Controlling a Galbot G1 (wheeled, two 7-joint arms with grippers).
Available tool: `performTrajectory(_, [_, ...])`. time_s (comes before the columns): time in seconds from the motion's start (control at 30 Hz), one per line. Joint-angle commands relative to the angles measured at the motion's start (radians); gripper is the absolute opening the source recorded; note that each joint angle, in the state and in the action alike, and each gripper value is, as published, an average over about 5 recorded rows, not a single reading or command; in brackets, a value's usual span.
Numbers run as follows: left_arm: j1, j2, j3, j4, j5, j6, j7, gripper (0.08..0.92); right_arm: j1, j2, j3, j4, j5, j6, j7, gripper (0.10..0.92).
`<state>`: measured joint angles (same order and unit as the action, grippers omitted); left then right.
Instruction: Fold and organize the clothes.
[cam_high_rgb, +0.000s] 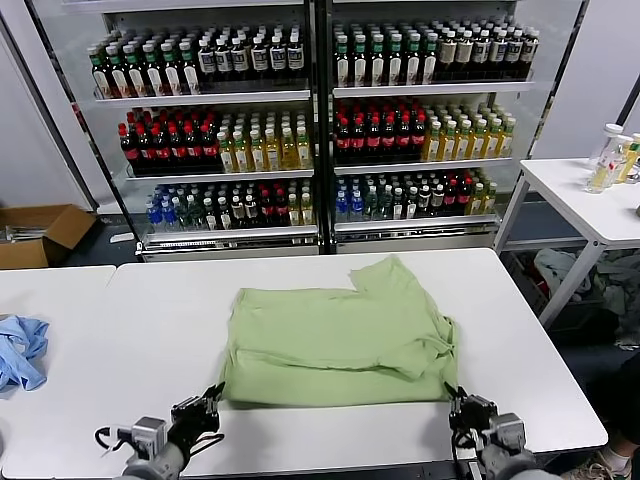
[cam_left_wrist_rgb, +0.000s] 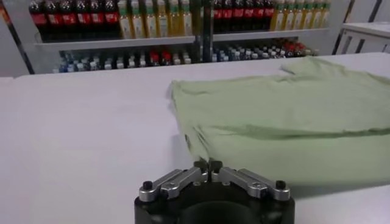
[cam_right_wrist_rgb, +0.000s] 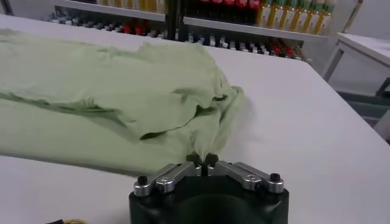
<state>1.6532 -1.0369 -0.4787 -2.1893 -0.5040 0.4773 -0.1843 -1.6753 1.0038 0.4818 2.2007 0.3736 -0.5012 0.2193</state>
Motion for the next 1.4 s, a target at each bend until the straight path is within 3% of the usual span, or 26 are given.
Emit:
performTrajectory(0.03, [0.172, -0.003, -0.039, -0.098, 0.04, -0.001, -0.003, 0.084, -0.146, 0.017, 0.03, 0.121, -0.104, 0.002, 0.005, 0.171])
performTrajectory(0.2, [0.208, 0.0, -0.055, -0.113, 0.124, -0.009, -0.01, 0.089, -0.112, 0.022, 0.033, 0.128, -0.111, 0.071, 0.016, 0.31])
performTrajectory(0.3, [0.197, 0.008, -0.067, -0.112, 0.152, -0.016, -0.02, 0.134, -0.07, 0.02, 0.039, 0.119, -0.1, 0.105, 0.021, 0.396])
performTrajectory(0.77, [-0.043, 0.097, -0.064, -0.039, 0.033, -0.067, 0.012, 0.535, 0.32, -0.01, -0.02, -0.071, 0.123, 0.053, 0.087, 0.788])
performTrajectory(1.07, [-0.283, 0.11, 0.032, 0.128, -0.052, -0.054, -0.004, 0.78, 0.58, 0.0, -0.15, -0.286, 0.178, -0.007, 0.107, 0.823])
performTrajectory(1.4, [-0.559, 0.094, 0.184, 0.323, -0.115, -0.021, -0.026, 0.823, 0.886, 0.085, -0.279, -0.554, 0.216, -0.069, 0.127, 0.823])
